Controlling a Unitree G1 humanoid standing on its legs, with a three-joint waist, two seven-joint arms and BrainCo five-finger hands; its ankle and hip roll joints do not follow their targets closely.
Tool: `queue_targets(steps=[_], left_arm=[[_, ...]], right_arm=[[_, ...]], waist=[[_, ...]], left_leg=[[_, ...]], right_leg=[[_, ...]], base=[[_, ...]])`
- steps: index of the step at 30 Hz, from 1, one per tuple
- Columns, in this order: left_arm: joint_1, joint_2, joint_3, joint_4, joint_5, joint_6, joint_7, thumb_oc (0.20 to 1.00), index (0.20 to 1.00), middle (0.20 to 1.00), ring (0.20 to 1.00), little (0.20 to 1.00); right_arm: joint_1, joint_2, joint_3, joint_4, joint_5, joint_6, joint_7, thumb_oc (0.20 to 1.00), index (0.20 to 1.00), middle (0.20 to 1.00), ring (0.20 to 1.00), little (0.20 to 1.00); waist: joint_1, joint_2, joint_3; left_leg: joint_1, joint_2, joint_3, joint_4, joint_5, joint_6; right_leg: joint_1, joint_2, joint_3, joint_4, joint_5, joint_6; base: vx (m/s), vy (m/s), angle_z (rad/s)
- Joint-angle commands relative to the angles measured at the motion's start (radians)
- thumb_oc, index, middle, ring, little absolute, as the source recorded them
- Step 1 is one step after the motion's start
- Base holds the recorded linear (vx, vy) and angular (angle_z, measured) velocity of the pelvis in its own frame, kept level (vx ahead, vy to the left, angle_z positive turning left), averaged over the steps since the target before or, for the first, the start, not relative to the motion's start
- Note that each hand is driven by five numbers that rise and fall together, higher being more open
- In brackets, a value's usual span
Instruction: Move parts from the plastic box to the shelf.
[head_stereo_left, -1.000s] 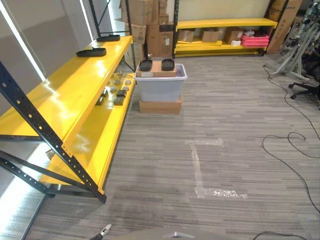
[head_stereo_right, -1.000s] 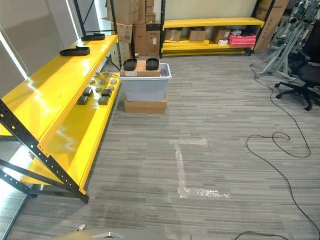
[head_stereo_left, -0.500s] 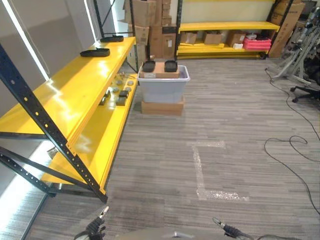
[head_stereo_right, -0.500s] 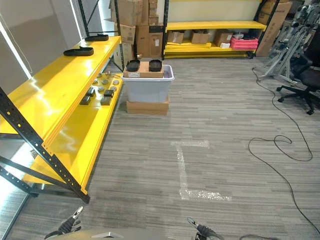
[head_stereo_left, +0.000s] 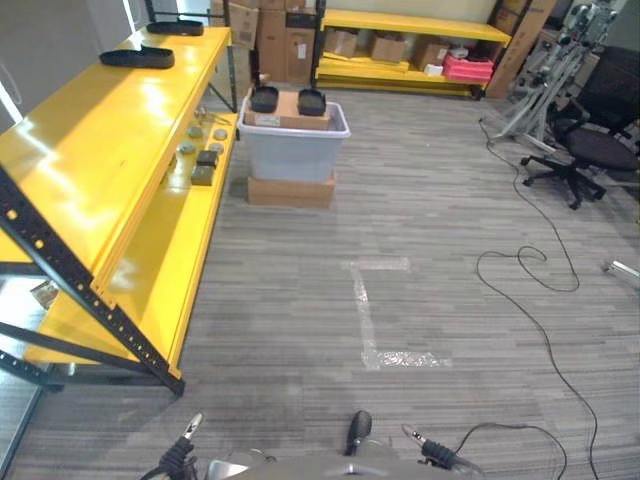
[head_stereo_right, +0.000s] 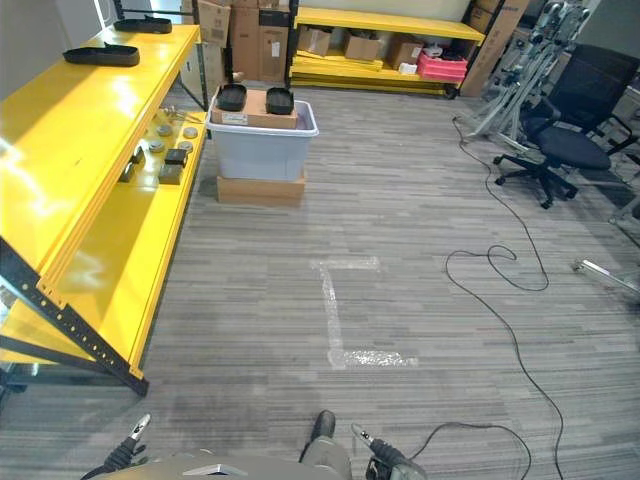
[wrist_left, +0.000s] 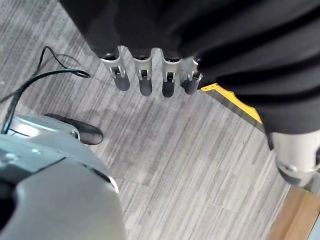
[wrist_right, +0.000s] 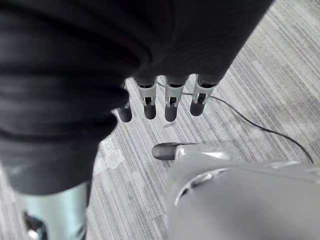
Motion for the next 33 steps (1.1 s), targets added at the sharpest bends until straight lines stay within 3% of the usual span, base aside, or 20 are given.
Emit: queue_targets(steps=[1,4,6,8,10,12,14,16,18,21,23,26,28,29,32,33], left_arm=[[0.0,0.02,0.017,-0.003,0.012,-0.03,-0.034,1.0,1.0,1.0,1.0,1.0],[0.001,0.013,0.037,-0.004,-0.021,-0.03,-0.036,1.0,1.0,1.0,1.0,1.0],[0.004,0.007,0.062,-0.005,-0.047,-0.028,-0.045,1.0,1.0,1.0,1.0,1.0],[0.005,0.0,0.076,-0.009,-0.074,-0.024,-0.05,1.0,1.0,1.0,1.0,1.0],[0.006,-0.021,0.091,-0.032,-0.087,-0.003,-0.037,1.0,1.0,1.0,1.0,1.0],[0.002,-0.029,0.092,-0.035,-0.077,-0.001,-0.029,1.0,1.0,1.0,1.0,1.0],[0.0,-0.033,0.1,-0.041,-0.095,-0.007,-0.025,1.0,1.0,1.0,1.0,1.0],[0.0,-0.025,0.113,-0.047,-0.123,-0.009,-0.02,1.0,1.0,1.0,1.0,1.0],[-0.001,-0.023,0.119,-0.054,-0.128,-0.003,-0.014,1.0,1.0,1.0,1.0,1.0],[0.006,-0.022,0.126,-0.081,-0.126,0.014,-0.004,1.0,1.0,1.0,1.0,1.0],[0.004,-0.019,0.126,-0.073,-0.141,0.01,-0.011,1.0,1.0,1.0,1.0,1.0],[0.02,-0.015,0.148,-0.051,-0.133,-0.01,-0.009,1.0,1.0,1.0,1.0,1.0],[0.028,-0.008,0.153,-0.037,-0.098,-0.022,-0.016,1.0,1.0,1.0,1.0,1.0],[0.029,-0.004,0.151,-0.031,-0.077,-0.025,-0.027,1.0,1.0,1.0,1.0,1.0],[0.028,0.005,0.121,-0.013,-0.029,-0.04,-0.039,1.0,1.0,1.0,1.0,1.0],[0.029,0.006,0.107,-0.007,-0.02,-0.042,-0.039,1.0,1.0,1.0,1.0,1.0]], right_arm=[[-0.009,-0.039,0.02,0.013,-0.054,-0.007,0.021,1.0,1.0,1.0,1.0,1.0],[-0.015,-0.05,0.025,0.046,-0.092,0.001,0.027,1.0,1.0,1.0,1.0,1.0],[-0.025,-0.059,0.042,0.082,-0.156,0.007,0.04,1.0,1.0,1.0,1.0,1.0],[-0.03,-0.068,0.056,0.094,-0.171,0.013,0.041,1.0,1.0,1.0,1.0,1.0],[-0.027,-0.084,0.065,0.089,-0.173,0.026,0.027,1.0,1.0,1.0,1.0,1.0],[-0.022,-0.087,0.061,0.085,-0.18,0.027,0.021,1.0,1.0,1.0,1.0,1.0],[-0.009,-0.093,0.042,0.085,-0.217,0.01,0.023,1.0,1.0,1.0,1.0,1.0],[-0.002,-0.092,0.025,0.087,-0.241,-0.015,0.028,1.0,1.0,1.0,1.0,1.0],[0.0,-0.092,0.024,0.082,-0.236,-0.026,0.025,1.0,1.0,1.0,1.0,1.0],[0.005,-0.108,0.048,0.023,-0.215,-0.036,0.026,1.0,1.0,1.0,1.0,1.0],[0.003,-0.122,0.069,-0.013,-0.198,-0.032,0.028,1.0,1.0,1.0,1.0,1.0],[-0.042,-0.131,0.115,-0.029,-0.155,-0.017,0.028,1.0,1.0,1.0,1.0,1.0],[-0.059,-0.12,0.124,-0.018,-0.132,-0.013,0.03,1.0,1.0,1.0,1.0,1.0],[-0.068,-0.111,0.13,-0.01,-0.119,-0.016,0.031,1.0,1.0,1.0,1.0,1.0],[-0.087,-0.086,0.147,-0.003,-0.093,-0.023,0.028,1.0,1.0,1.0,1.0,1.0],[-0.095,-0.076,0.15,-0.004,-0.088,-0.022,0.018,1.0,1.0,1.0,1.0,1.0]], waist=[[0.021,-0.021,-0.016],[0.016,-0.023,-0.023],[0.016,-0.025,-0.038],[0.016,-0.021,-0.051],[0.028,-0.01,-0.053],[0.031,-0.005,-0.05],[0.032,0.008,-0.035],[0.037,0.02,-0.024],[0.045,0.03,-0.022],[0.085,0.069,0.003],[0.097,0.07,0.015],[0.131,0.075,-0.004],[0.148,0.064,-0.017],[0.158,0.056,-0.029],[0.173,0.041,-0.061],[0.172,0.048,-0.07]], left_leg=[[-0.048,0.022,-0.079,0.186,-0.125,0.004],[-0.066,0.042,-0.065,0.262,-0.16,-0.004],[-0.08,0.087,-0.042,0.339,-0.146,-0.028],[-0.093,0.135,-0.022,0.409,-0.091,-0.059],[-0.243,0.191,-0.048,0.687,0.048,-0.106],[-0.288,0.196,-0.049,0.717,0.066,-0.108],[-0.313,0.199,-0.033,0.626,0.077,-0.112],[-0.278,0.161,-0.004,0.344,0.088,-0.115],[-0.293,0.139,-0.011,0.175,0.146,-0.126],[-0.413,0.151,-0.025,-0.086,0.364,-0.166],[-0.466,0.156,-0.017,-0.081,0.376,-0.169],[-0.434,0.12,-0.069,-0.031,0.362,-0.131],[-0.412,0.086,-0.071,-0.004,0.331,-0.109],[-0.397,0.065,-0.063,0.004,0.309,-0.09],[-0.313,-0.013,-0.052,-0.026,0.247,-0.016],[-0.28,-0.034,-0.066,-0.038,0.226,0.01]], right_leg=[[0.088,-0.006,-0.023,-0.135,0.137,0.064],[0.102,0.012,-0.012,-0.101,0.109,0.045],[0.116,0.042,-0.013,-0.068,0.076,0.009],[0.126,0.07,-0.029,-0.064,0.056,-0.025],[0.169,0.125,-0.041,-0.088,0.032,-0.087],[0.181,0.138,-0.042,-0.098,0.024,-0.098],[0.22,0.164,-0.035,-0.123,0.003,-0.105],[0.26,0.17,-0.032,-0.139,-0.004,-0.081],[0.282,0.176,-0.029,-0.144,-0.004,-0.067],[0.33,0.212,-0.001,-0.114,-0.012,-0.063],[0.342,0.213,-0.016,-0.08,-0.034,-0.069],[0.349,0.235,-0.024,0.042,-0.145,-0.099],[0.383,0.235,-0.023,0.093,-0.176,-0.092],[0.399,0.23,-0.034,0.13,-0.177,-0.083],[0.395,0.193,-0.071,0.321,-0.098,-0.025],[0.342,0.176,-0.071,0.445,-0.054,0.001]], base=[[0.39,-0.104,0.11],[0.6,-0.147,0.33],[0.59,-0.123,0.31],[0.37,-0.092,-0.14],[0.4,-0.14,0.01],[0.28,-0.045,-0.06],[0.38,0.069,-0.05],[0.4,0.185,-0.01],[0.36,0.183,0.03],[0.66,0.251,-0.25],[0.55,0.212,-0.33],[0.56,0.232,-0.59],[0.54,0.183,-0.95],[0.54,0.218,-0.44],[0.47,0.254,-0.25],[0.4,0.254,-0.24]])
